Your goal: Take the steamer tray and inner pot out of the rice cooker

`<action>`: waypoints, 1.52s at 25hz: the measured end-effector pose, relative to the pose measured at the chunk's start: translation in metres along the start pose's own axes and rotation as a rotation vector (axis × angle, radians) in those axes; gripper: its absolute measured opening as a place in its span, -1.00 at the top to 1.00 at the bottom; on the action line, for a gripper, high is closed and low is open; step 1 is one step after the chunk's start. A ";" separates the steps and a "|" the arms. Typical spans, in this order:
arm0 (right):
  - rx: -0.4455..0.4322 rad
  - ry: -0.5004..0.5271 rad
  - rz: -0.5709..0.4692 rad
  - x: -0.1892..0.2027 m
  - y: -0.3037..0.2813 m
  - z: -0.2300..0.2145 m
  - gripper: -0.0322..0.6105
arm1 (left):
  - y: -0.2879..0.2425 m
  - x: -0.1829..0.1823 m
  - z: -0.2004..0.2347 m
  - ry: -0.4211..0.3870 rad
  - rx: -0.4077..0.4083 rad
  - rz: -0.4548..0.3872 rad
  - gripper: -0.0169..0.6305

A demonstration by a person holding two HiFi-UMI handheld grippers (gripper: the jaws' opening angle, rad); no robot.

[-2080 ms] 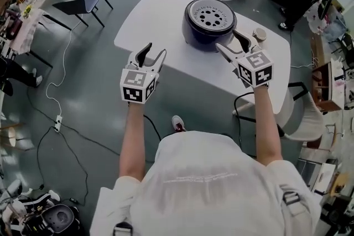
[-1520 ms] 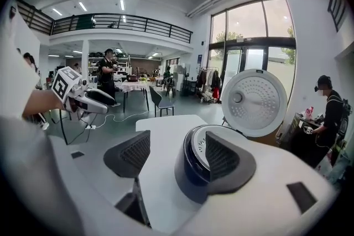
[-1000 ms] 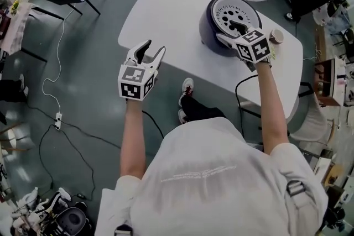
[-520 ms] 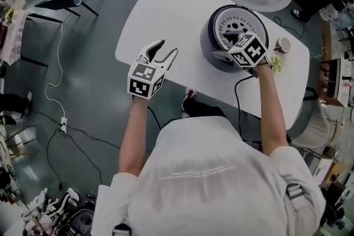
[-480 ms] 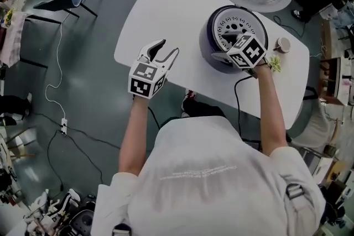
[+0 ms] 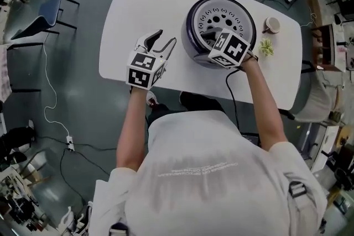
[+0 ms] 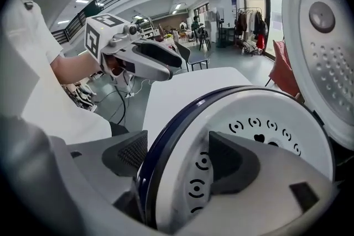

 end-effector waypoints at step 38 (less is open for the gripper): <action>0.351 -0.283 -0.071 -0.021 0.041 -0.006 0.63 | 0.032 0.014 0.061 -0.080 0.327 0.002 0.36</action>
Point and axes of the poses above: the fingertips, and each gripper's own axes: y backward along the fingers, z to its left, x out of its underside, the point moved 2 cm from there along y, backward along the fingers, and after that the axes turned 2 degrees about y, right-handed, at the moved point
